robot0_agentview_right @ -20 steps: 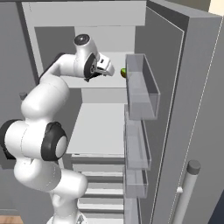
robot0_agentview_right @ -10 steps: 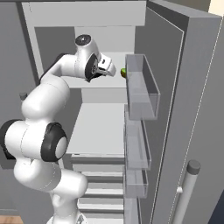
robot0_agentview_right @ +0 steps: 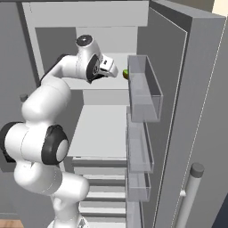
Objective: Open the fridge, remove the kiwi, cucumber, and fish, and place them on any counter.
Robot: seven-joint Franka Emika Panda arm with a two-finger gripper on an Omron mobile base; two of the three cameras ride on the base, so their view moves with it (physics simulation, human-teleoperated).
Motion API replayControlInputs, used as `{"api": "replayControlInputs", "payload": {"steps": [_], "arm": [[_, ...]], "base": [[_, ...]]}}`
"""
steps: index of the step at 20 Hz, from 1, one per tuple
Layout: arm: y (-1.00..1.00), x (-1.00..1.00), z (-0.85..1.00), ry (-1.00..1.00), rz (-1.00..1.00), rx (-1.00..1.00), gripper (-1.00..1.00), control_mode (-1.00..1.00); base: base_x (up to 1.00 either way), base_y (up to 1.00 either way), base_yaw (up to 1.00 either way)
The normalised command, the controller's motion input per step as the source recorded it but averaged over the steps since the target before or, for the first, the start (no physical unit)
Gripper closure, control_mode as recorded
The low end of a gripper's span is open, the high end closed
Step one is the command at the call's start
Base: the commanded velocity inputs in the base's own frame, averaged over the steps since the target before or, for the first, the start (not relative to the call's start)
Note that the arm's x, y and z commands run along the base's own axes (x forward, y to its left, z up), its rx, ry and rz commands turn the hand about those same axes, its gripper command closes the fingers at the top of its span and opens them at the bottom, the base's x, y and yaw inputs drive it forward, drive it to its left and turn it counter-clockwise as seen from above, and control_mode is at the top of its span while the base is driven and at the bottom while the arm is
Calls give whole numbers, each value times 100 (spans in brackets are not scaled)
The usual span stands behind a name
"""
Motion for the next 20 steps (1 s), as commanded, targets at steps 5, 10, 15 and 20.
{"api": "replayControlInputs", "payload": {"steps": [5, 10, 15, 20], "arm": [[0, -61, 0, -10, 0, 0, 100, -100], [0, -87, 4, -12, 0, -2, 100, -100], [0, -99, 19, -13, 0, -4, 100, -100], [0, -100, 47, -5, 0, -6, 100, -100]], "base": [[0, 0, 0], [0, 0, 0], [0, 0, 0], [0, 0, 0]]}}
